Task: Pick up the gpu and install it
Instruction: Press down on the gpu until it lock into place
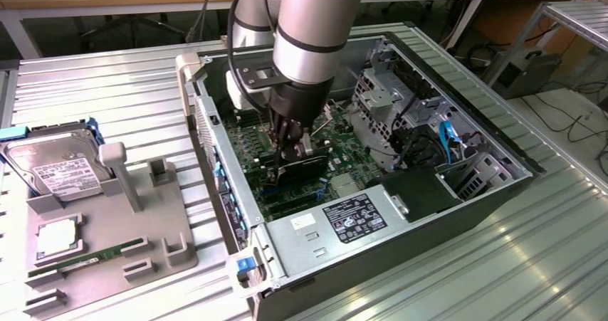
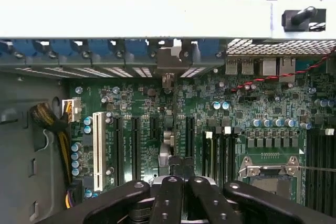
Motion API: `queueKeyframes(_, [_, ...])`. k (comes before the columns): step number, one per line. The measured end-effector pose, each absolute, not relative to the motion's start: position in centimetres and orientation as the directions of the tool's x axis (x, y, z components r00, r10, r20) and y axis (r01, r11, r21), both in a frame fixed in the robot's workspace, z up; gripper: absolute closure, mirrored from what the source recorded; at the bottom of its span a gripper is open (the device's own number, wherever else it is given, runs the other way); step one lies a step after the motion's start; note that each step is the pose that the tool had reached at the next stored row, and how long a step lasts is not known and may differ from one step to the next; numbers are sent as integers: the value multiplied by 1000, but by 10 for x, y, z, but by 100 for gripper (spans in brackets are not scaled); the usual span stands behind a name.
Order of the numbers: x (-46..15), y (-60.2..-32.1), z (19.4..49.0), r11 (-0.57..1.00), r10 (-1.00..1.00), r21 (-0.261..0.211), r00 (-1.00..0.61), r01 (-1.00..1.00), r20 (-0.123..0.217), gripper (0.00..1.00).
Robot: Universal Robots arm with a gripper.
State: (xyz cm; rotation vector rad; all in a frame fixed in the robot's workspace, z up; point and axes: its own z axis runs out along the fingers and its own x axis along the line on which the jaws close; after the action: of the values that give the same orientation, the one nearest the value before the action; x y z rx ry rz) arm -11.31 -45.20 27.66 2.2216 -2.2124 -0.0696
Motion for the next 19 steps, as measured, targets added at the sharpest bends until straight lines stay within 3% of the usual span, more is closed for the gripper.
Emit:
queueKeyframes(11, [-115, -452, 269, -8, -1000, 32, 7, -999, -28, 89])
queueKeyframes(19, [-111, -452, 302, -8, -1000, 35, 7, -999, -28, 89])
